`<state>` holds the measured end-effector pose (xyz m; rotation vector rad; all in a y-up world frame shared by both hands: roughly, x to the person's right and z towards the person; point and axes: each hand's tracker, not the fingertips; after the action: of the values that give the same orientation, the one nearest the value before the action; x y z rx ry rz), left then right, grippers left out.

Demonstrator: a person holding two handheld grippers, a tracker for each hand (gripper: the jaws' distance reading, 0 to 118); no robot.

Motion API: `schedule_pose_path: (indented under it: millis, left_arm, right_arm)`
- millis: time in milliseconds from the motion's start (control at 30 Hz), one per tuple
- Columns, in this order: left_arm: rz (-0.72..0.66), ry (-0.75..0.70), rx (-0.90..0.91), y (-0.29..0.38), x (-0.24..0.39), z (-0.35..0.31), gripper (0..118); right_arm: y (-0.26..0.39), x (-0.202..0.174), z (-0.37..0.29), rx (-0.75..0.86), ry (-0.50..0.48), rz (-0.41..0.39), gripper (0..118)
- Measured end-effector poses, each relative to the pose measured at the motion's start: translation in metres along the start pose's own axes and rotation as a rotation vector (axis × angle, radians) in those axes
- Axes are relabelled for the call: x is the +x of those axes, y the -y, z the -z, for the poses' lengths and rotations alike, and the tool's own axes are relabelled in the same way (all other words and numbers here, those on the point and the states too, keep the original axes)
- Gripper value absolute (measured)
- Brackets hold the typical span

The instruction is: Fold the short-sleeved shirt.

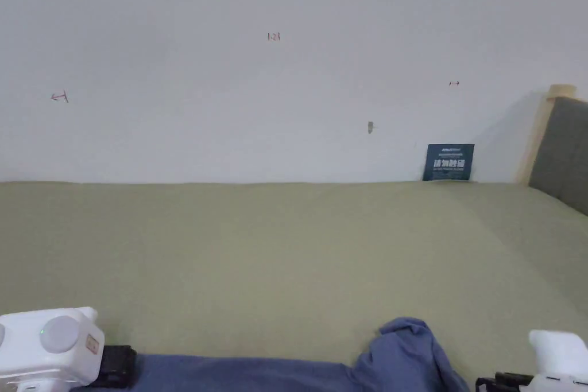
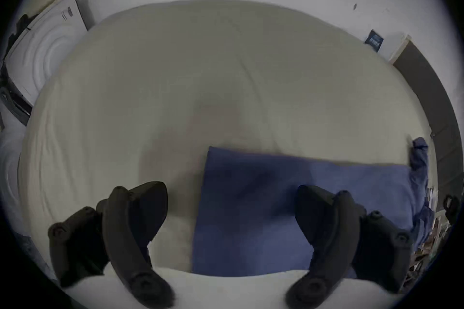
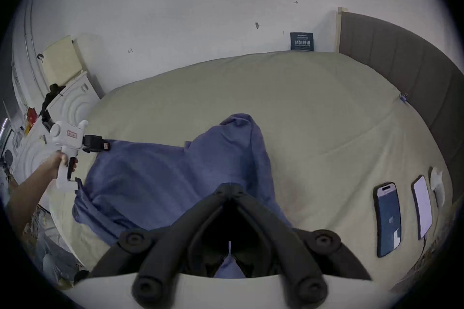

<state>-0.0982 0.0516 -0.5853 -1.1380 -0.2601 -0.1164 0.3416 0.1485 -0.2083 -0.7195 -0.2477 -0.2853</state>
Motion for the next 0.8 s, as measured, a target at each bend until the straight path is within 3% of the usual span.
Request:
schedule_pose_path:
  millis: [33,67,133,167,233,300,333,367,400,433,467,533,567,667,800]
  left_arm:
    - [0.002,-0.012,0.012,0.003,0.003,-0.001,107]
    - [-0.003,-0.016,0.093,0.006,0.004,-0.007,99]
    - [-0.007,-0.002,0.108,0.013,0.000,-0.011,83]
    - [0.014,-0.009,0.134,0.014,-0.002,-0.012,78]
    - [0.039,-0.001,0.162,0.024,-0.005,-0.026,69]
    - [0.039,-0.005,0.198,0.026,-0.009,-0.034,19]
    - [0.022,0.063,0.213,0.025,-0.012,-0.035,5]
    - [-0.003,0.137,0.196,0.028,-0.014,-0.034,5]
    - [-0.020,0.119,0.190,0.029,-0.012,-0.033,5]
    - [-0.012,0.071,0.179,0.028,-0.010,-0.031,5]
    - [-0.005,0.057,0.190,0.029,-0.008,-0.032,5]
    - [-0.009,0.053,0.193,0.029,-0.005,-0.033,5]
    - [-0.014,0.050,0.197,0.029,-0.006,-0.034,5]
    - [-0.026,0.074,0.217,0.024,-0.012,-0.040,5]
    - [-0.019,0.093,0.262,0.027,-0.014,-0.067,5]
  right_arm:
    - [-0.006,0.005,0.009,-0.009,0.017,-0.003,2]
    - [-0.014,0.012,0.020,-0.013,0.023,-0.005,24]
    - [-0.033,0.023,0.045,-0.034,0.024,-0.005,100]
    - [-0.044,0.027,0.062,-0.061,0.043,-0.026,110]
    - [-0.061,0.032,0.098,-0.149,0.100,-0.076,118]
    - [-0.071,0.036,0.123,-0.194,0.062,-0.096,105]
    - [-0.082,0.033,0.135,-0.215,0.068,-0.098,102]
    - [-0.085,0.032,0.147,-0.254,0.082,-0.087,102]
    - [-0.088,0.031,0.157,-0.293,0.096,-0.085,101]
    - [-0.089,0.029,0.164,-0.311,0.131,-0.071,92]
    - [-0.074,0.029,0.179,-0.345,0.122,-0.065,57]
    - [-0.072,0.024,0.179,-0.412,0.075,-0.056,14]
    - [-0.071,0.017,0.170,-0.340,0.216,-0.125,1]
    - [-0.074,0.017,0.144,-0.235,0.129,-0.103,1]
    - [-0.091,0.022,0.107,-0.118,0.110,-0.076,1]
